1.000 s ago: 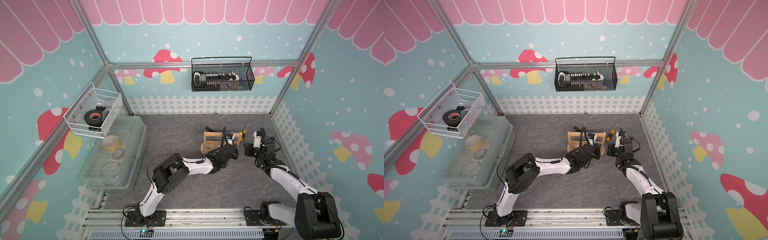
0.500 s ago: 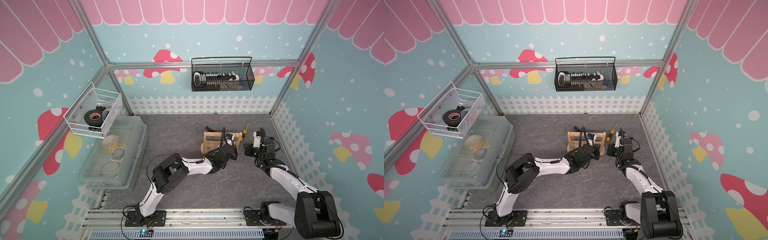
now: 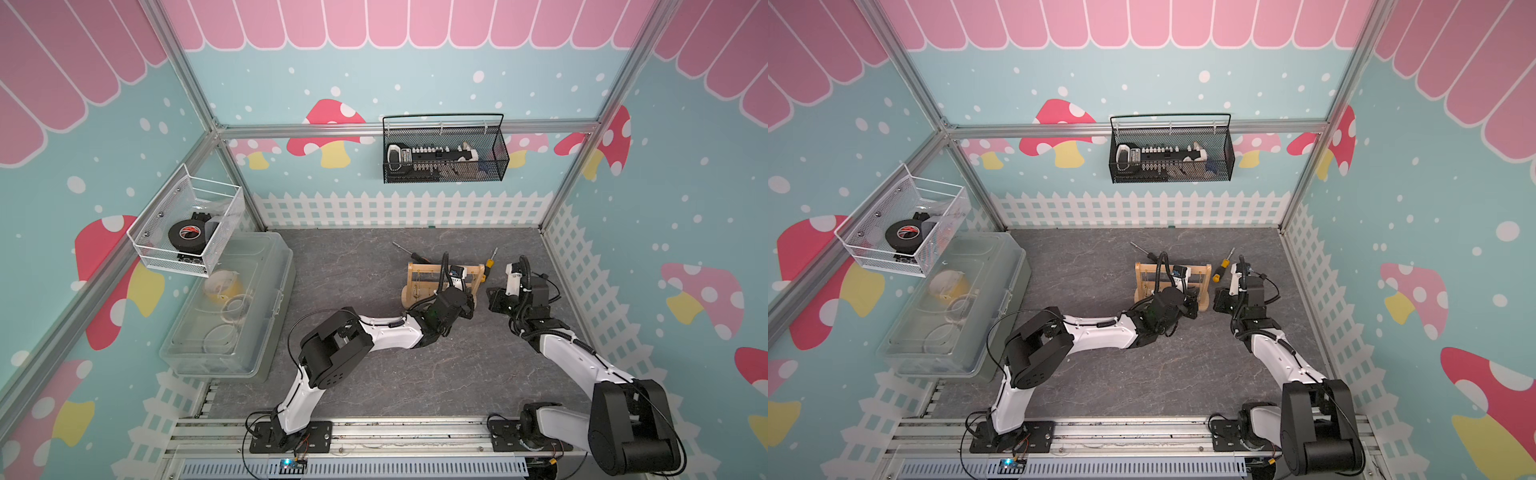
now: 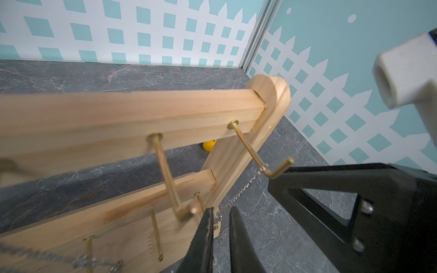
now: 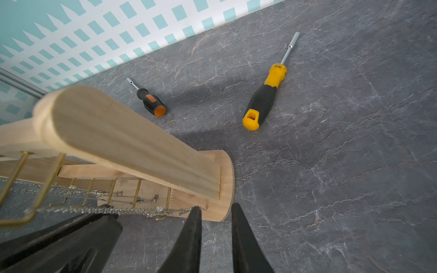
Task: Hang the necklace on the jewelry display stand
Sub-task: Hang the necklace on the stand.
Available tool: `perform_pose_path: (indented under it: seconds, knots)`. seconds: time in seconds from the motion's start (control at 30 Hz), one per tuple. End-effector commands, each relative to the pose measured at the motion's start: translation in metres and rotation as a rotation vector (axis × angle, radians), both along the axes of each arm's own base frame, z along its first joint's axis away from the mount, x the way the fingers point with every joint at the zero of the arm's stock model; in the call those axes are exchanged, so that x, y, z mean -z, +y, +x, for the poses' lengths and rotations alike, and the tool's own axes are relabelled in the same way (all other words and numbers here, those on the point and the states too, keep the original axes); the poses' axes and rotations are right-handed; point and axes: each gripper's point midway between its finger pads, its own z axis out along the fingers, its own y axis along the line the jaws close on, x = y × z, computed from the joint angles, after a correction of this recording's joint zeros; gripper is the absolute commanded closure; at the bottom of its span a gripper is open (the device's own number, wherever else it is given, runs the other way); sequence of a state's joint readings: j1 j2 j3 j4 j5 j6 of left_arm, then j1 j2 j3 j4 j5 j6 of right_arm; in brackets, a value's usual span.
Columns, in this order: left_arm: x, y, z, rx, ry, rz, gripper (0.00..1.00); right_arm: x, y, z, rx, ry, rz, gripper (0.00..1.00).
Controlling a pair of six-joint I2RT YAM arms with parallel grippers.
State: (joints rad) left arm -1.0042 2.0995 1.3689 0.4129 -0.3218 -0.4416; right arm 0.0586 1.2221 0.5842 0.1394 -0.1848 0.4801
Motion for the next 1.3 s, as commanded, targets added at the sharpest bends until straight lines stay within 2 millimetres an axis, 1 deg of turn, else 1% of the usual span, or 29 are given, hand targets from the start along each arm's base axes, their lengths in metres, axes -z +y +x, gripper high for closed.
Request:
perform_pose_path:
  seconds: [0.0,0.17,0.4,0.53,0.67,0.9,1.13,1.27]
  knots:
    - [-0.021,-0.002,0.009,-0.016,-0.036,-0.033,0.85,-0.001,-0.001,0.003,0.008,-0.01,0.012,0.77]
    - [-0.017,-0.005,0.005,-0.002,-0.025,-0.021,0.86,-0.001,-0.001,0.004,0.007,-0.01,0.013,0.77]
    - [-0.016,-0.006,0.008,-0.008,-0.027,-0.02,0.87,0.0,-0.001,0.003,0.005,-0.009,0.013,0.78]
    - [-0.011,0.002,0.005,-0.03,-0.013,-0.022,0.91,0.0,0.0,0.004,0.003,-0.01,0.015,0.78]
    - [-0.009,0.002,0.004,-0.022,-0.011,-0.014,0.91,0.001,0.001,0.005,0.0,-0.008,0.023,0.78]
    - [-0.016,-0.006,0.007,-0.004,-0.025,-0.026,0.91,0.0,-0.001,0.004,0.004,-0.01,0.015,0.78]
    - [-0.01,0.001,-0.002,-0.01,-0.011,-0.033,0.9,0.001,0.0,0.004,0.0,-0.007,0.02,0.78]
    - [-0.011,0.001,-0.002,-0.011,-0.012,-0.034,0.91,-0.001,0.001,0.004,-0.002,-0.011,0.023,0.78]
